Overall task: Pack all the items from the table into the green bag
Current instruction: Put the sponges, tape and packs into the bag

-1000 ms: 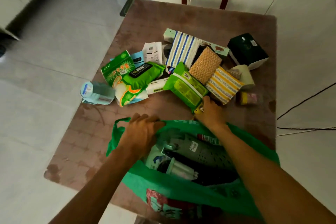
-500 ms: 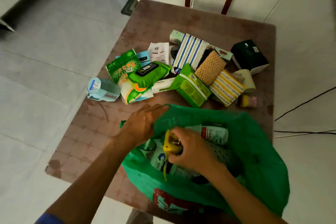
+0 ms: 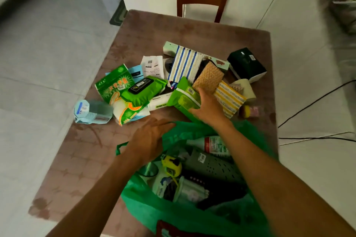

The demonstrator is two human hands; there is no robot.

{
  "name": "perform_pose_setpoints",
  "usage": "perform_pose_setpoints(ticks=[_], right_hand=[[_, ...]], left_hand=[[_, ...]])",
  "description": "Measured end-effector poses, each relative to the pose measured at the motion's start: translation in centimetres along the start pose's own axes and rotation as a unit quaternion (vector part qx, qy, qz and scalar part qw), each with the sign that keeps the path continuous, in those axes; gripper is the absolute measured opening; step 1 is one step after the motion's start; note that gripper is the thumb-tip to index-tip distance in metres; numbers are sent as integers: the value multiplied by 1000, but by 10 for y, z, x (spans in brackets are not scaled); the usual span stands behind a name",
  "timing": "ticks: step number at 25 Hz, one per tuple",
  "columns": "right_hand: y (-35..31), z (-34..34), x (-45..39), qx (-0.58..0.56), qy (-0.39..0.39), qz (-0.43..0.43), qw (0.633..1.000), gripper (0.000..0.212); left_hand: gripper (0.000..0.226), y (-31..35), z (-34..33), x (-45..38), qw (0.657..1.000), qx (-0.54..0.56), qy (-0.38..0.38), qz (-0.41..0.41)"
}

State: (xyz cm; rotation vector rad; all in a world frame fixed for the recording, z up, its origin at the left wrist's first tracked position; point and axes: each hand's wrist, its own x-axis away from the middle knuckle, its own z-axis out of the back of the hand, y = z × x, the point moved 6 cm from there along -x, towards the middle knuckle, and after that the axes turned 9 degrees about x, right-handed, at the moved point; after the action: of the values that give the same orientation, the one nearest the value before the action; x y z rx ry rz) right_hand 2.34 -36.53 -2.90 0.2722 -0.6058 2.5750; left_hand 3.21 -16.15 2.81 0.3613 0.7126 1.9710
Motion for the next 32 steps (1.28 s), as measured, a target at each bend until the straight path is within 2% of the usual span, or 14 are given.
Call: perform_pose_setpoints(ticks=[3,6,8,11,13,15,17,19,21,23,26,29,30,32], right_hand=[[8,-47,-30,94,-41,0,995,109],[11,-63,-33,151,-25,-9,988,110],[5,-44,-25,-9,31,-7,999,94],[-10,20,22,-313,125,-7,941,79],[-35,49,74,-363,51,73,927,75],[-60,35,129,-227,-73,179,955,81],[-70,-5,166,-28,-120,225,966,92],[-73,-40,175,51,-154,242,957,91],[-71,-63,177,115,-144,288,940,87],[-69,-77,177,169,-86,310,932,85],[-76,-92,178,189,-96,305,929,87],[-75,-54,158,-12,-186,267,946,68],[-62,-30,141,-115,-156,202,960,53],[-7,14,95,-198,47,19,979,39]], left_hand=[[59,-8,1,2,1000,-4,-13,11],[56,-20,0,15,999,-10,-19,36],[52,-25,1,26,998,-42,-14,49],[63,-33,5,45,997,-44,-8,68],[65,-28,12,48,998,25,3,60],[51,-20,16,47,994,109,3,26],[39,-18,14,50,990,143,-2,13],[47,-25,13,57,991,121,7,55],[55,-25,18,60,990,116,23,75],[54,-13,23,54,991,120,37,55],[55,-5,17,43,993,109,26,37],[50,-17,1,41,996,61,-11,60],[50,-21,-1,39,996,39,-17,73],[50,-23,-2,36,996,-2,-14,91]])
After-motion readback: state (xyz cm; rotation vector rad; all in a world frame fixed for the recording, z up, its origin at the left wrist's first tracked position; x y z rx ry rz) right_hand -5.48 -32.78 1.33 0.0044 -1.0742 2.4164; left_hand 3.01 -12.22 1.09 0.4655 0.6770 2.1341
